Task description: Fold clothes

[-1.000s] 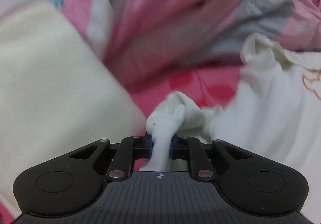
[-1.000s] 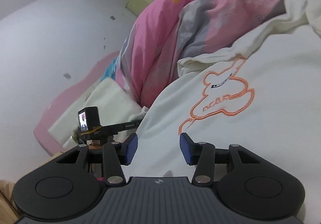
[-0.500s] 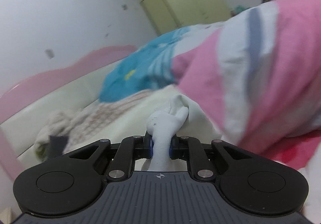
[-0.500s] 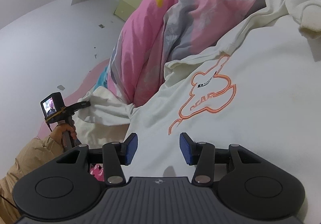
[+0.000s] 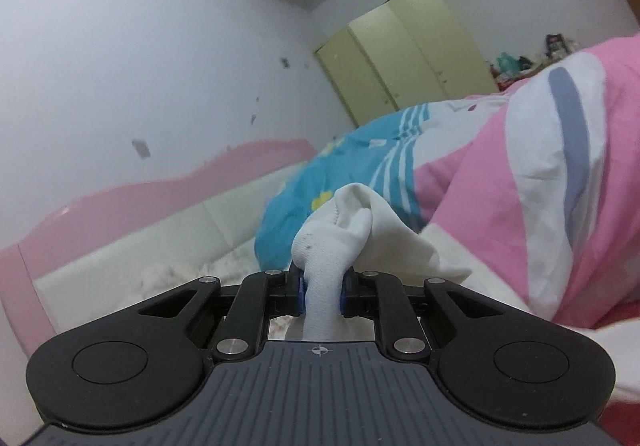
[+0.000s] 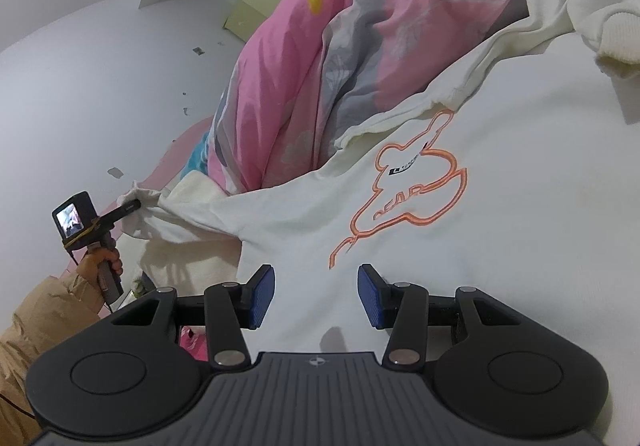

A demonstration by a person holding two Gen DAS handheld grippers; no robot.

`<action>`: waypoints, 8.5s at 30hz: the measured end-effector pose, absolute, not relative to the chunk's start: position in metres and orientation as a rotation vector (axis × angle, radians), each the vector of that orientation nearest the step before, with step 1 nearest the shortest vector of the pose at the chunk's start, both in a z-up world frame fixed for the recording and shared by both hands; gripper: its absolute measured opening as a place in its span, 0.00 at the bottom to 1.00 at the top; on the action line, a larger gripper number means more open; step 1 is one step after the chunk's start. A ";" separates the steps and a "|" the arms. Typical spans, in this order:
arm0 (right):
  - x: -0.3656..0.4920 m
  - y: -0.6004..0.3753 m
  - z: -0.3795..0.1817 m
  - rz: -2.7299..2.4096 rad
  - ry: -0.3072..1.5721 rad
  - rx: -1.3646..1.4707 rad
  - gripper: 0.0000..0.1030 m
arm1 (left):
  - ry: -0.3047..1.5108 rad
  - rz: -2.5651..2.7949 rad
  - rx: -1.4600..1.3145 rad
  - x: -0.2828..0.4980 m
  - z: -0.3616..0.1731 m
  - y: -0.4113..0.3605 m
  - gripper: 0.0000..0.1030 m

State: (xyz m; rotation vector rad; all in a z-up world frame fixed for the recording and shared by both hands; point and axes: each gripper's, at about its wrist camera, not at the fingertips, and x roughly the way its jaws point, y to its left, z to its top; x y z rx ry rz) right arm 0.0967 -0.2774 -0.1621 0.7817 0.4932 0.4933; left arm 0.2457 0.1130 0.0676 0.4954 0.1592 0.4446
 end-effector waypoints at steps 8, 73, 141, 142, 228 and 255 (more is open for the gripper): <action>0.096 -0.277 -0.162 0.488 0.491 0.770 0.47 | 0.225 0.360 0.529 0.205 0.037 0.126 0.23; 0.093 -0.279 -0.163 0.479 0.457 0.765 0.49 | 0.014 0.373 0.292 0.106 0.054 0.172 0.02; 0.057 -0.316 -0.090 -0.050 0.561 0.218 0.57 | 0.686 -0.429 -0.144 0.210 -0.111 -0.049 0.37; 0.059 -0.320 -0.088 -0.088 0.567 0.176 0.57 | 0.687 -0.432 -0.150 0.212 -0.112 -0.048 0.37; 0.204 -0.512 -0.154 -0.256 0.574 0.563 0.02 | 0.666 -0.472 -0.156 0.213 -0.122 -0.047 0.49; 0.005 -0.480 -0.123 -0.317 0.675 0.436 0.16 | 0.666 -0.468 -0.165 0.214 -0.123 -0.046 0.49</action>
